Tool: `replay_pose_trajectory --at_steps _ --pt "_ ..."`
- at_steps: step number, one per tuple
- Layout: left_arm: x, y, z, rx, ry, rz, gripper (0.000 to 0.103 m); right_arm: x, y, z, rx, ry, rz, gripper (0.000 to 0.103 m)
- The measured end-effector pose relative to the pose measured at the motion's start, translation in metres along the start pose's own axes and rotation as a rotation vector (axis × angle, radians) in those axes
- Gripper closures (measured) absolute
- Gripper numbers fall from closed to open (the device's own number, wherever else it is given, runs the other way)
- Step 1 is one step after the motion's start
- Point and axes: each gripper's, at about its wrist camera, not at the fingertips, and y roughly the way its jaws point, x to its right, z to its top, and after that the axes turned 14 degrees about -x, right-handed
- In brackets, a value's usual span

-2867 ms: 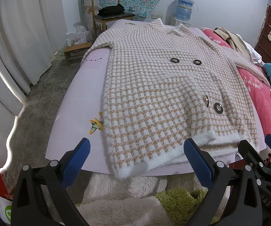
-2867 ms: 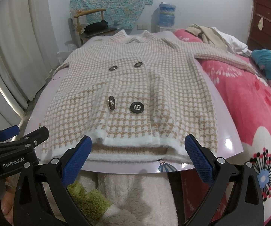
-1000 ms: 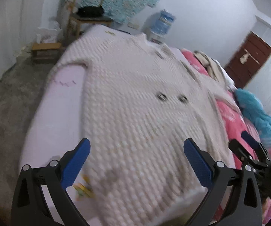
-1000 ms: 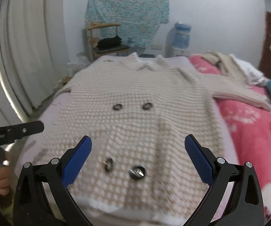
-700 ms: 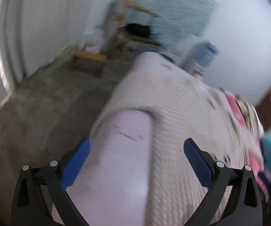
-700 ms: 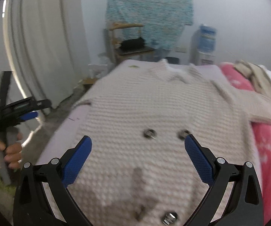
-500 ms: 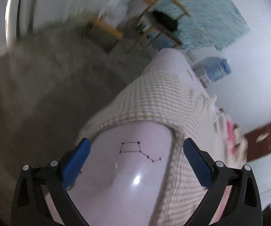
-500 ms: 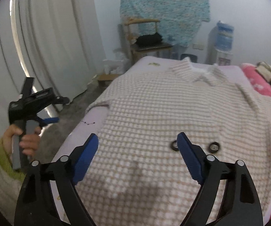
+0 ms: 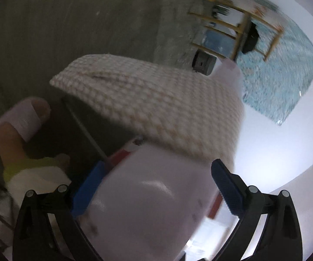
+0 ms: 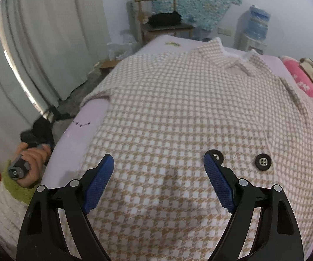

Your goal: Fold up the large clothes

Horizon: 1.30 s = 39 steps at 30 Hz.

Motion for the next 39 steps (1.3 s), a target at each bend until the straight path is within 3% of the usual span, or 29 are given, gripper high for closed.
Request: replay_pose_trajectory --at_steps 6,10,13,17,20,23,26,29,31,35,37,39 --pt "-0.011 0.015 0.046 -0.074 -0.091 -0.087 0.007 -0.002 0.008 0.010 -0.014 0.034 -0.008 0.022" --pt "-0.013 0.018 0.067 -0.053 -0.151 -0.113 0.013 -0.002 0.013 0.014 -0.026 0.046 -0.018 0.022" --pt "-0.019 0.021 0.081 -0.043 -0.191 -0.114 0.025 -0.002 0.011 0.015 -0.020 0.059 -0.029 0.022" --pt "-0.026 0.019 0.091 -0.001 -0.228 -0.116 0.060 0.006 0.009 0.018 -0.008 0.081 -0.048 0.022" --pt "-0.014 0.003 0.097 0.085 -0.200 -0.086 0.082 0.011 0.005 0.017 0.003 0.090 -0.051 0.022" --pt "0.023 -0.029 0.090 0.228 -0.079 0.028 0.092 0.017 -0.001 0.014 0.024 0.095 -0.057 0.022" --pt "0.093 -0.058 0.063 0.402 0.121 0.214 0.095 0.024 -0.008 0.010 0.046 0.106 -0.056 0.022" --pt "0.179 -0.069 0.005 0.578 0.401 0.396 0.095 0.036 -0.018 0.001 0.072 0.133 -0.049 0.022" --pt "0.238 -0.055 -0.052 0.661 0.629 0.514 0.095 0.044 -0.026 -0.006 0.086 0.150 -0.050 0.022" --pt "0.309 0.017 -0.169 0.688 1.068 0.720 0.095 0.061 -0.041 -0.023 0.119 0.184 -0.085 0.022" --pt "0.318 0.069 -0.227 0.611 1.270 0.772 0.095 0.073 -0.051 -0.033 0.136 0.214 -0.094 0.022" --pt "0.311 0.114 -0.264 0.510 1.379 0.826 0.094 0.087 -0.064 -0.046 0.155 0.256 -0.090 0.022"
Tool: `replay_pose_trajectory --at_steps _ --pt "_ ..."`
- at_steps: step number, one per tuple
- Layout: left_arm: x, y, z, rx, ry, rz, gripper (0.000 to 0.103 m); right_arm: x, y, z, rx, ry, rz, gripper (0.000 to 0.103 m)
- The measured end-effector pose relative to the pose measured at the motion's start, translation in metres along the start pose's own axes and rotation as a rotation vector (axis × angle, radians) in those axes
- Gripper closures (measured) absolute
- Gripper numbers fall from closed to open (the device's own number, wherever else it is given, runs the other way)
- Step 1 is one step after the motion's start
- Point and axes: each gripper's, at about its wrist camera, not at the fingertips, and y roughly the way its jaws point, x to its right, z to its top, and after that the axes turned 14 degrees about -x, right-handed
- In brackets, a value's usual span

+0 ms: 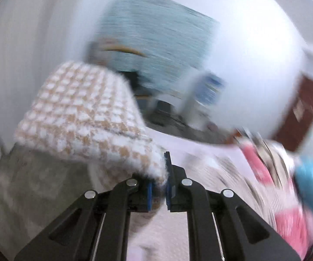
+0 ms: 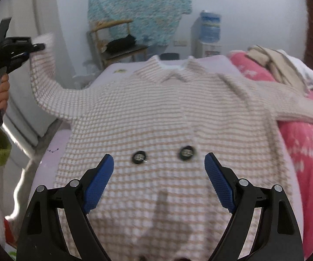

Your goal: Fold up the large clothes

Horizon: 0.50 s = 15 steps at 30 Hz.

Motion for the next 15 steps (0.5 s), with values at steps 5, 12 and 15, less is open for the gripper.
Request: replay_pose_trajectory --at_steps 5,12,15 --pt "0.101 0.047 -0.060 -0.227 0.253 -0.057 0.059 0.038 -0.023 -0.019 0.029 0.079 -0.033 0.018" --pt "0.106 0.103 -0.134 -0.372 0.284 -0.019 0.027 0.095 -0.023 -0.043 -0.052 0.167 0.010 0.017" --pt "0.092 0.093 -0.139 -0.346 0.246 -0.047 0.022 0.108 -0.025 -0.032 -0.061 0.160 0.078 0.017"
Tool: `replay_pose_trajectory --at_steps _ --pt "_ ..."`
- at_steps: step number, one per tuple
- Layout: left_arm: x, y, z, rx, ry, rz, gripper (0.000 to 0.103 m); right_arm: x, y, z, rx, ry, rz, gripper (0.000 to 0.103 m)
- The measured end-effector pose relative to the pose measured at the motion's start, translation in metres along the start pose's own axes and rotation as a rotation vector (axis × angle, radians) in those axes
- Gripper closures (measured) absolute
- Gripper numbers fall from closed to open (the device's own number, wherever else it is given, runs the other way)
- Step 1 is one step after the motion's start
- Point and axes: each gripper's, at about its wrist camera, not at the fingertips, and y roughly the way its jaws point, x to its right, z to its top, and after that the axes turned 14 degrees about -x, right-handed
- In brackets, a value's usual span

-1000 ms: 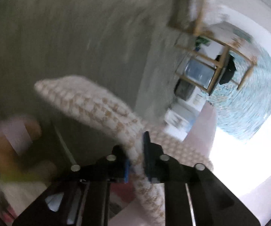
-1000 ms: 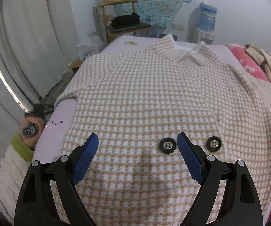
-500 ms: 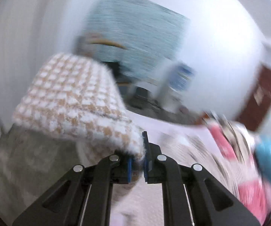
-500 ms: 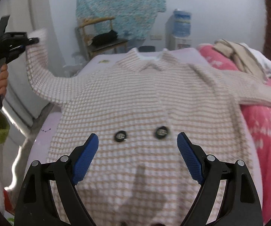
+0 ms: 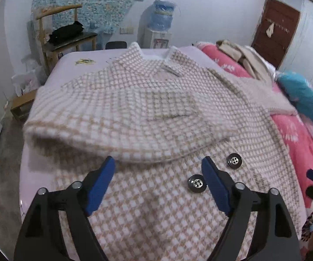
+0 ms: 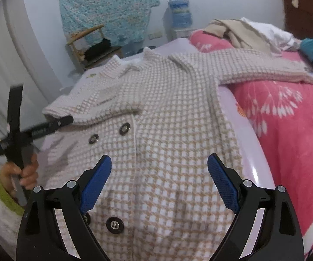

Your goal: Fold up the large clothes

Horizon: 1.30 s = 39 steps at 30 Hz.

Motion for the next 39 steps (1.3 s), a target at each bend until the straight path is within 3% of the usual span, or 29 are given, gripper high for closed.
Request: replay_pose_trajectory --at_steps 4,8,11,14,18,21,24,27,28,29,30,34,37,39 --pt "-0.023 0.000 0.001 0.002 -0.088 0.067 0.022 0.004 -0.004 0.038 -0.021 -0.021 0.178 0.017" --pt "-0.055 0.010 -0.006 -0.034 -0.193 0.172 0.022 -0.005 0.033 0.091 -0.133 -0.023 0.351 0.022" --pt "-0.071 0.013 -0.012 -0.032 -0.248 0.215 0.022 -0.012 0.074 0.126 -0.215 -0.019 0.358 0.031" --pt "-0.087 0.009 -0.018 -0.004 -0.290 0.235 0.030 -0.011 0.124 0.152 -0.330 0.035 0.346 0.044" --pt "-0.097 0.008 -0.017 0.019 -0.295 0.266 0.041 -0.006 0.174 0.160 -0.462 0.101 0.323 0.052" --pt "-0.103 0.009 -0.015 0.025 -0.291 0.279 0.047 -0.013 0.174 0.160 -0.454 0.069 0.322 0.058" --pt "-0.111 0.013 -0.014 0.024 -0.301 0.293 0.051 -0.023 0.176 0.158 -0.462 0.027 0.310 0.073" --pt "-0.119 0.018 -0.012 0.018 -0.324 0.275 0.053 -0.031 0.183 0.160 -0.476 0.011 0.287 0.076" --pt "-0.121 0.019 -0.011 0.018 -0.330 0.266 0.053 -0.033 0.184 0.162 -0.476 0.007 0.282 0.081" --pt "-0.121 0.021 -0.010 0.018 -0.332 0.260 0.053 -0.040 0.187 0.165 -0.468 0.004 0.270 0.095" --pt "-0.122 0.024 -0.008 0.013 -0.329 0.264 0.053 -0.042 0.187 0.171 -0.454 -0.003 0.253 0.096" --pt "-0.120 0.031 -0.003 0.009 -0.324 0.279 0.053 -0.057 0.166 0.194 -0.354 -0.048 0.219 0.098" --pt "-0.119 0.032 -0.001 0.004 -0.326 0.272 0.056 -0.075 0.132 0.213 -0.220 -0.113 0.171 0.099" --pt "-0.118 0.031 -0.002 0.002 -0.327 0.264 0.058 -0.083 0.112 0.226 -0.119 -0.159 0.092 0.099"
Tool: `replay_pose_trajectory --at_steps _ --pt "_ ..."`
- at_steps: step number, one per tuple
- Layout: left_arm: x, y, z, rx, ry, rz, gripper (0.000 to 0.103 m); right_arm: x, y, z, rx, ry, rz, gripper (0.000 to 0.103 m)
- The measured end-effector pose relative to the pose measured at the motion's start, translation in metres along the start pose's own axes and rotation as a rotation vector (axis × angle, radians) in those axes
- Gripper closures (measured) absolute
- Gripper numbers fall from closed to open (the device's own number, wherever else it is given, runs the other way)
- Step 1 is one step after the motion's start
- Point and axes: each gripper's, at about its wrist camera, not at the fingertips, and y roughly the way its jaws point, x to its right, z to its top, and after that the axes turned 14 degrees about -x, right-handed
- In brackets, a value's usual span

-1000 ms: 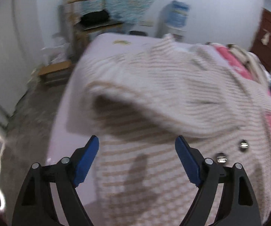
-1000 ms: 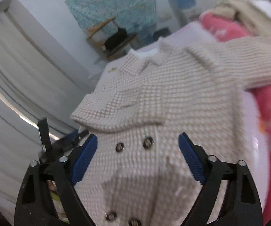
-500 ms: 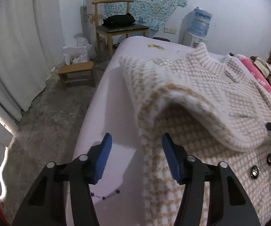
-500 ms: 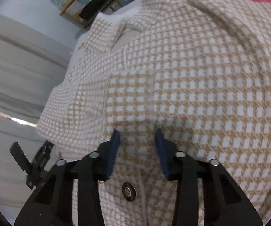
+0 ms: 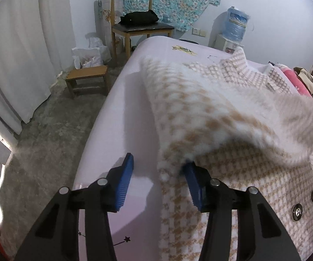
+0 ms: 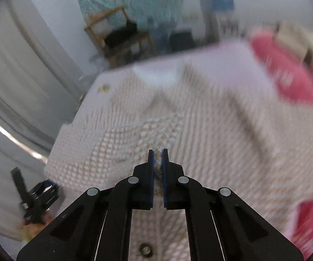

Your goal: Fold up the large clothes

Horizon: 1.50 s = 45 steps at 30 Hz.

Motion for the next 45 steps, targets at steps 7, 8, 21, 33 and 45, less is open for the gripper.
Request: replay_pose_trajectory --at_steps 7,8,21,33,45 --pt "0.007 -0.002 -0.005 -0.004 0.037 -0.009 0.060 0.044 0.021 -0.004 -0.014 0.050 -0.195 0.099" --pt "0.007 -0.001 -0.005 -0.009 0.037 -0.009 0.060 0.053 0.037 -0.007 -0.052 0.058 -0.212 0.098" --pt "-0.013 -0.053 -0.012 0.050 0.042 -0.138 0.060 0.058 0.015 -0.016 0.048 0.023 -0.194 0.083" --pt "0.010 0.031 0.095 -0.149 0.017 -0.414 0.065 0.043 0.072 -0.017 -0.062 -0.087 -0.179 0.082" --pt "-0.011 0.061 0.146 -0.119 -0.109 -0.403 0.072 0.046 0.080 0.001 -0.047 -0.094 -0.177 0.078"
